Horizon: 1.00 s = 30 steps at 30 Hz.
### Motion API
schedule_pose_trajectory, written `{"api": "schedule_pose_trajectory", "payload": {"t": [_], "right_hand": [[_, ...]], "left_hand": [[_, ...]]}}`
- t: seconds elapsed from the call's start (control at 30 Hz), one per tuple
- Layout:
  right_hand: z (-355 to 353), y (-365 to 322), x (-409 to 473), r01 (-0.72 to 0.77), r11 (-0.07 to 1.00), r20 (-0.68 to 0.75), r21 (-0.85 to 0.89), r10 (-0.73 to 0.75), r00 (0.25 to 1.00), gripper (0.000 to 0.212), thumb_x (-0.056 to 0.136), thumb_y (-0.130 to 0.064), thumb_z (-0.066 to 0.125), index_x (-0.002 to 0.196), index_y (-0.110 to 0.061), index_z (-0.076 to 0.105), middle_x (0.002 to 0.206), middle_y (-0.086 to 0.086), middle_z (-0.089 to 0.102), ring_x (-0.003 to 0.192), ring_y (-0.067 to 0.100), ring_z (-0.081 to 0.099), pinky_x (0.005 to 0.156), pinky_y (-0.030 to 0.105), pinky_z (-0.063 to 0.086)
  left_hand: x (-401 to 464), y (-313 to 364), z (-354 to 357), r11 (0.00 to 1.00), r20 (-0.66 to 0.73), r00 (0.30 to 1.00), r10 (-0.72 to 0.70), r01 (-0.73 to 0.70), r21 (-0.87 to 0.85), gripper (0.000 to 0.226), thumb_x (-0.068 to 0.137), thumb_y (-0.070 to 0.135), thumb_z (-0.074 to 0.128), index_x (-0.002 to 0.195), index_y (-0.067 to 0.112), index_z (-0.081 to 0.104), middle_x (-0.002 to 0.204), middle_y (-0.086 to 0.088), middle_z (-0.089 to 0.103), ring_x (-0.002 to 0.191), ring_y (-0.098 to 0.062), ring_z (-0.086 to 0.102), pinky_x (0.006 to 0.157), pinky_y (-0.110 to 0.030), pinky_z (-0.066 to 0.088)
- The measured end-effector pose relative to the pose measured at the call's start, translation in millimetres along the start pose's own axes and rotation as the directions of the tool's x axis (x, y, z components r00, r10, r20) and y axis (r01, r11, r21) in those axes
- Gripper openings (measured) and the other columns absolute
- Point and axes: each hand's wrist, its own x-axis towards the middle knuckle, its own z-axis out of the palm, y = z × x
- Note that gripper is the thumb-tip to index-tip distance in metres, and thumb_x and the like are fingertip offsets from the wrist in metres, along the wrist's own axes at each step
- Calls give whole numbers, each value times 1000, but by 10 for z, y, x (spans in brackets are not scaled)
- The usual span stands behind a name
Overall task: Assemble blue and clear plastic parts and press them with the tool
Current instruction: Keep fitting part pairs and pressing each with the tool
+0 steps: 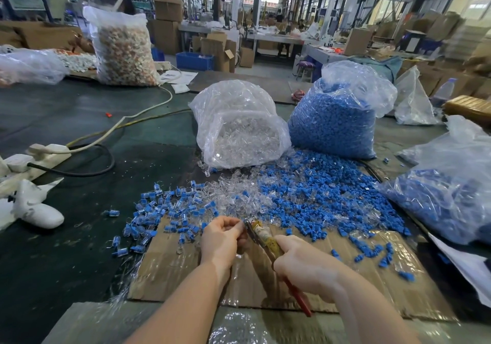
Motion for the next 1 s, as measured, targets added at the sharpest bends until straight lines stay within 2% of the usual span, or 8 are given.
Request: {"api": "schedule_pose_trajectory", "payload": {"t": [0.1, 0.2, 0.3, 0.4, 0.53, 0.63, 0.77, 1.0], "right_hand": [[38, -6, 17, 34, 997, -64, -68, -38, 997, 31, 91, -2, 34, 77, -30, 38, 86, -11, 39, 58, 3, 36, 48, 14, 29], [78, 33, 52, 56, 993, -114, -103, -67, 991, 30, 93, -3, 34, 114, -17, 51, 100, -9, 42, 64, 0, 35, 53, 15, 28], [104, 41, 51, 38, 996, -133, -81, -48, 990, 28, 93, -4, 38, 113, -15, 52, 97, -5, 48, 68, 5, 46, 54, 17, 34], [67, 35, 20, 2, 985, -58, 172, 9, 998, 17, 86, 0, 48, 92, -11, 58, 85, 7, 61, 69, 18, 61, 60, 29, 53], [49, 142, 20, -41, 894, -8, 446, 50, 999, 36, 80, 1, 60, 115, -10, 56, 99, 16, 64, 86, 29, 67, 74, 40, 58], [157, 232, 93, 31, 984, -261, 174, 16, 965, 48, 81, -3, 61, 125, -19, 50, 107, 1, 53, 96, 19, 59, 82, 38, 54], [124, 401, 227, -135, 971, -596, -196, -8, 803, 63, 89, -26, 58, 144, -24, 28, 129, 5, 44, 124, 22, 37, 104, 44, 35], [22, 638, 459, -375, 834, -714, -404, -32, 699, 70, 90, -56, 46, 147, -25, 20, 134, 7, 38, 125, 24, 35, 102, 38, 31]], "left_hand": [[15, -10, 0, 1000, -5, 1000, 0, 0, -2, 4, 89, 7, 58, 88, 7, 62, 72, -7, 65, 52, -8, 58, 46, -19, 44], [11, -13, 1, 1000, -6, 1000, -6, 6, -15, 4, 89, 7, 58, 88, 7, 62, 73, -7, 65, 53, -7, 59, 48, -19, 45], [4, -9, 0, 1000, -5, 1000, -9, 9, -25, 5, 89, 7, 57, 89, 8, 62, 76, -7, 65, 55, -8, 59, 51, -21, 47], [-6, 4, -2, 999, -7, 1000, -7, 7, -40, 4, 90, 8, 57, 90, 8, 61, 76, -8, 65, 57, -9, 59, 49, -19, 46], [-26, -5, 1, 998, -26, 1000, 14, -16, -65, 4, 89, 8, 57, 89, 8, 61, 74, -8, 65, 53, -8, 59, 46, -18, 46], [-28, -25, 8, 997, -42, 998, 42, -45, -60, 4, 89, 6, 58, 87, 9, 61, 73, -6, 66, 55, -7, 60, 51, -18, 49], [-32, -33, 9, 995, -34, 998, 43, -46, -90, 6, 88, 4, 59, 86, 9, 61, 64, -3, 63, 52, -8, 58, 52, -22, 48], [-48, -67, 25, 993, -24, 993, 112, -113, -28, 9, 88, 3, 58, 86, 11, 62, 67, -4, 62, 50, -4, 58, 51, -18, 47]]}}
